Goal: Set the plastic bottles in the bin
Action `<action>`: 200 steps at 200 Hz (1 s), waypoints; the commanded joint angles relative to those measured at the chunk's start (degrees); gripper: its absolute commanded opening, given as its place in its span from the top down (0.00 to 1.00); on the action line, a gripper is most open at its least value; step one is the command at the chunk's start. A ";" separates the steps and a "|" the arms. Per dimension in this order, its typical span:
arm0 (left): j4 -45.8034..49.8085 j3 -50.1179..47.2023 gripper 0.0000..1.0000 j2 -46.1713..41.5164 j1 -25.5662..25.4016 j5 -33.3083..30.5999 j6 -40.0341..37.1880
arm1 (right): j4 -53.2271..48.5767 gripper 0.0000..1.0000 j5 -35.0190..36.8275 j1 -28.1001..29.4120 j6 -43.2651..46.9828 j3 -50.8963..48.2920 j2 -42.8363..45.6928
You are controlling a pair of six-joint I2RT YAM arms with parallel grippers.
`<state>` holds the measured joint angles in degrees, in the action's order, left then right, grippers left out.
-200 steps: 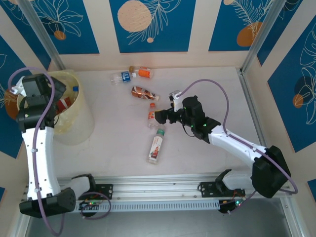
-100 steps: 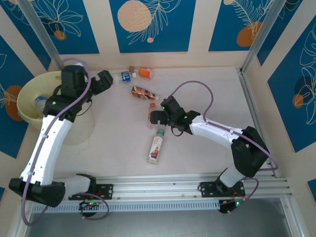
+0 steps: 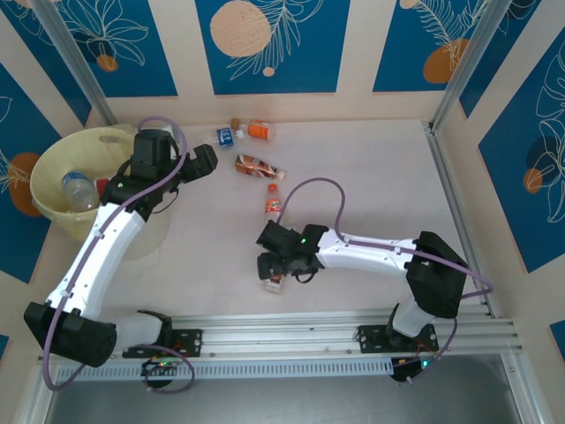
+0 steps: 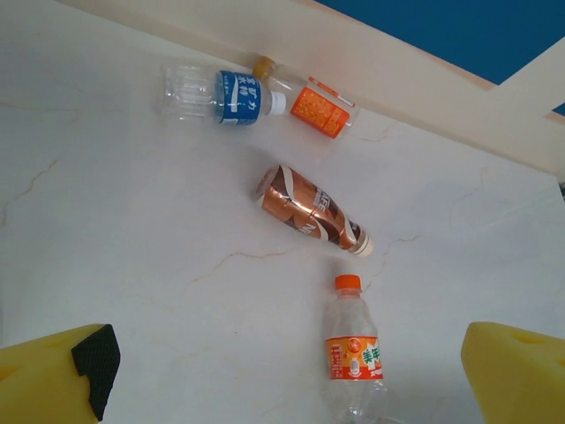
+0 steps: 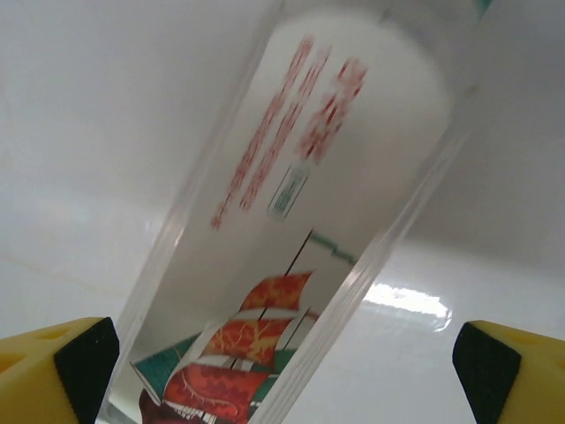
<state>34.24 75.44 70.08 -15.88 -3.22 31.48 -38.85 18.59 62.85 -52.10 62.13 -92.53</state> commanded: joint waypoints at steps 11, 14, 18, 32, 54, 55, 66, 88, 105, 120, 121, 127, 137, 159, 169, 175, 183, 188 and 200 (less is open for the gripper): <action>-3.74 -2.05 0.00 -1.18 -0.20 1.37 -1.40 | -1.43 0.01 -3.65 0.70 -0.97 0.55 -4.57; -3.73 -2.06 0.00 -1.06 -0.20 1.78 -1.41 | -1.63 0.01 -3.34 0.70 -1.07 0.74 -4.98; -3.66 -2.01 0.00 -0.90 -0.20 2.29 -1.43 | -2.10 0.02 -2.76 0.61 -1.39 0.87 -5.45; -3.19 -1.83 0.00 -0.29 -0.20 3.45 -1.75 | -2.95 0.07 -0.36 0.30 -2.66 0.44 -6.17; -3.34 -1.63 0.00 0.31 -0.20 5.56 -2.86 | -1.12 0.29 2.12 -0.83 -2.55 -1.91 -4.65; -3.41 -1.66 0.00 0.36 -0.20 5.75 -2.89 | -0.95 0.30 2.18 -0.81 -2.43 -2.01 -4.53; -4.43 -2.02 0.00 0.48 -0.20 8.11 -3.49 | 0.32 0.37 4.05 -1.32 -1.07 -3.06 -3.06; -6.94 -2.99 0.00 0.97 -0.20 13.49 -4.13 | 1.59 0.42 8.06 -1.81 0.23 -4.99 0.82; -9.01 -3.73 0.00 1.49 -0.20 17.80 -4.40 | 3.19 0.44 10.76 -2.20 0.85 -6.76 4.28; -11.93 -5.03 0.00 1.93 -0.16 23.17 -4.59 | 5.60 0.45 13.16 -2.56 2.91 -7.98 7.61; -12.14 -5.08 0.00 1.96 -0.18 23.53 -4.59 | 5.88 0.45 13.24 -2.56 3.20 -8.07 7.84; -13.22 -5.64 0.00 2.19 -0.20 25.80 -4.60 | 7.29 0.45 13.86 -2.72 4.60 -8.60 9.06; -14.84 -6.36 0.00 2.49 -0.20 29.29 -4.46 | 10.65 0.45 13.99 -3.00 7.18 -9.69 11.13; -18.12 -7.97 0.00 3.24 -0.28 36.48 -3.89 | 18.83 0.46 12.42 -4.08 13.95 -12.79 15.33; -19.75 -8.75 0.00 3.52 -0.45 39.97 -3.80 | 23.13 0.46 9.48 -5.37 17.27 -14.44 17.13; -20.91 -9.14 0.00 3.68 -0.63 41.92 -3.64 | 26.81 0.46 7.09 -6.47 19.89 -15.67 18.48; -22.41 -9.77 0.00 3.94 -1.00 44.14 -3.30 | 31.47 0.45 1.82 -8.31 23.28 -17.12 19.68; -23.17 -10.08 0.01 4.10 -1.14 45.09 -3.06 | 34.02 0.45 -0.86 -9.55 24.91 -17.84 20.24; -24.13 -10.24 0.03 4.45 -1.88 46.09 -3.03 | 38.71 0.44 -6.69 -12.53 27.99 -18.73 20.81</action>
<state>16.27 65.95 74.04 -16.38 33.39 28.45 -15.59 23.40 54.63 -34.92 45.74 -73.67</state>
